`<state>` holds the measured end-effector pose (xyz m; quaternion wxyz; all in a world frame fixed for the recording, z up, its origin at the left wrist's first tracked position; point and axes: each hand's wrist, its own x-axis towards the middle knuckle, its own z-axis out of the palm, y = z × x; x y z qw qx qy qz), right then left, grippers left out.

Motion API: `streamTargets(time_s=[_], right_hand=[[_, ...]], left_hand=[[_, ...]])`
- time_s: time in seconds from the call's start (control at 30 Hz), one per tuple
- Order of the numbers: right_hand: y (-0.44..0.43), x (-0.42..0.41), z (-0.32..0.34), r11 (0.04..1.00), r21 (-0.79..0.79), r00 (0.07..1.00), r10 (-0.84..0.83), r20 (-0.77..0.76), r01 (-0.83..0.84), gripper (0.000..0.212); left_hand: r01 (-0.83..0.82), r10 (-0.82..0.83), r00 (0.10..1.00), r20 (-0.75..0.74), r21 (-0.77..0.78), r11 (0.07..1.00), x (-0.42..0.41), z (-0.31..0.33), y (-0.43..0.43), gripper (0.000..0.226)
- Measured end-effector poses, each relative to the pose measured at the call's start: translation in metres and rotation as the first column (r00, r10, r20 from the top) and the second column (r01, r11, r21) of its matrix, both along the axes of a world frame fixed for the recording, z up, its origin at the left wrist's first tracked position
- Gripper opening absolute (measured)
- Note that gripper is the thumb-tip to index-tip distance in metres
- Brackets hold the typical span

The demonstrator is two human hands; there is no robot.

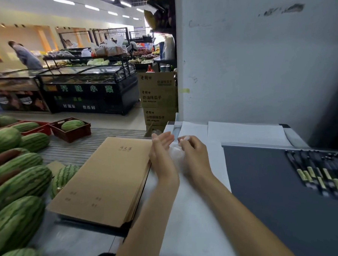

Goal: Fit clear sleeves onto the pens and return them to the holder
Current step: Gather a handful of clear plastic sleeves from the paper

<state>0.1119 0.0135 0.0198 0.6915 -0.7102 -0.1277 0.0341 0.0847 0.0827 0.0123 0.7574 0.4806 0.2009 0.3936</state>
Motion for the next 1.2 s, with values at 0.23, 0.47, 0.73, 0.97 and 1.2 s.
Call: streamTargets(time_s=[0.23,0.47,0.73,0.97,1.2], right_hand=[[0.0,0.008,-0.001,0.983,0.169,0.996,-0.065,-0.063,0.075,0.029],[-0.001,0.009,0.001,0.95,0.277,0.985,-0.115,-0.129,0.147,0.031],[-0.007,0.001,0.007,0.944,0.292,0.98,-0.104,-0.171,0.151,0.036],[-0.006,0.002,0.005,0.944,0.298,0.976,-0.085,-0.198,0.143,0.031],[-0.012,0.004,0.007,0.932,0.339,0.977,-0.062,-0.202,0.129,0.031]], left_hand=[[-0.018,0.016,0.999,0.036,0.069,0.997,-0.005,0.006,-0.002,0.062],[-0.008,0.01,1.0,-0.016,0.164,0.986,-0.011,0.009,0.0,0.065],[-0.115,0.094,0.99,0.102,0.223,0.968,-0.014,0.014,0.0,0.06],[-0.259,0.212,0.953,0.218,0.215,0.942,-0.022,0.046,0.002,0.059],[0.228,-0.025,0.947,-0.321,0.614,0.756,-0.071,0.083,0.002,0.038]])
